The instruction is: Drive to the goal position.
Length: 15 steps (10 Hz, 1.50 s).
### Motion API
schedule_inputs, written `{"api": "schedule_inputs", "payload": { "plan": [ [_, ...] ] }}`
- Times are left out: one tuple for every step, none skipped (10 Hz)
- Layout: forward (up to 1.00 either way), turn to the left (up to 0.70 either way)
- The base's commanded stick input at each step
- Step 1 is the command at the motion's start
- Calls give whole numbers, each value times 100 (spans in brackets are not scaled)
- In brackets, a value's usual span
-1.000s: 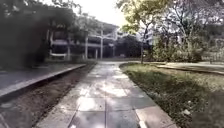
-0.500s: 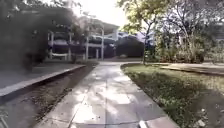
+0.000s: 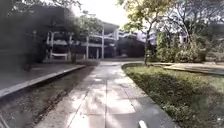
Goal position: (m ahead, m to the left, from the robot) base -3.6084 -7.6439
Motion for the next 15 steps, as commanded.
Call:
{"api": "schedule_inputs", "payload": {
  "plan": [
    [50,-50],
    [50,-49],
    [50,-21],
    [50,0],
    [50,0],
    [50,0],
    [50,0],
    [50,0],
    [50,0],
    [50,0],
    [50,0],
    [50,0],
    [50,0],
    [50,0],
    [50,0]
  ]
}}
